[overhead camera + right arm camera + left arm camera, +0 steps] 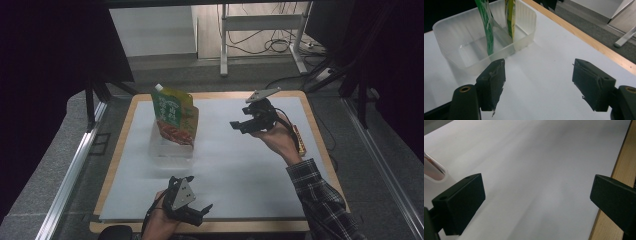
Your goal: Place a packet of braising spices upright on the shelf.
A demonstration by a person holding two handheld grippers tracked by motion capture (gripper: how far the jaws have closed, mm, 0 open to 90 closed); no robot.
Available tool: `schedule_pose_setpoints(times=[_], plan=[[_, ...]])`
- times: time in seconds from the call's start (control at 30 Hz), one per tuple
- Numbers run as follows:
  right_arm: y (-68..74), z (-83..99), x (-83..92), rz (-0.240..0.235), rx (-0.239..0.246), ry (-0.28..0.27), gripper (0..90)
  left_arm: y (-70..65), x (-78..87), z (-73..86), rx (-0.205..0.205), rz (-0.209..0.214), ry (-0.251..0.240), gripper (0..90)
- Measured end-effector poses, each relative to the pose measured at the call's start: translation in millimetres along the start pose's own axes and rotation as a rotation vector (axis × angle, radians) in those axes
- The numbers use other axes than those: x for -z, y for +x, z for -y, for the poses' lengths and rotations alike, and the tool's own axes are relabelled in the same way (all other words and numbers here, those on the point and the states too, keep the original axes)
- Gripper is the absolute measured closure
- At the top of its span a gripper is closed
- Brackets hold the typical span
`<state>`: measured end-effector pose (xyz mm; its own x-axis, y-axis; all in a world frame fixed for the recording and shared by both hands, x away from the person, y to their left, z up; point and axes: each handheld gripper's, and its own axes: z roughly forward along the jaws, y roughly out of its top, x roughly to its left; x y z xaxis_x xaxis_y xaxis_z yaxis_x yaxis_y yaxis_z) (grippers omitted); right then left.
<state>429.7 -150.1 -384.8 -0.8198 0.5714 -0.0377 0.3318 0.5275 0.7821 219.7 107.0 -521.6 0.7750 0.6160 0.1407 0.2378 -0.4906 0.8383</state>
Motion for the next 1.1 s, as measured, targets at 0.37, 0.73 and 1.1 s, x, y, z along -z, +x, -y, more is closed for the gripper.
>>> schedule_pose_setpoints(times=[0.37, 0.73, 1.1], plan=[[-5.7, 29.4, 6.3, 0.036, -0.016, 0.016, 28.8, -0.3, -0.4, 0.1, 0.0, 0.002, -0.001, 0.0], [-16.4, 59.3, 15.2, 0.068, -0.053, 0.015, 32.5, -1.0, -0.3, -0.3, -0.021, 0.001, 0.004, 0.0], [-29.2, 90.3, 23.2, 0.133, -0.123, -0.037, 31.3, -1.9, -1.3, -0.1, -0.024, -0.007, 0.004, 0.0]])
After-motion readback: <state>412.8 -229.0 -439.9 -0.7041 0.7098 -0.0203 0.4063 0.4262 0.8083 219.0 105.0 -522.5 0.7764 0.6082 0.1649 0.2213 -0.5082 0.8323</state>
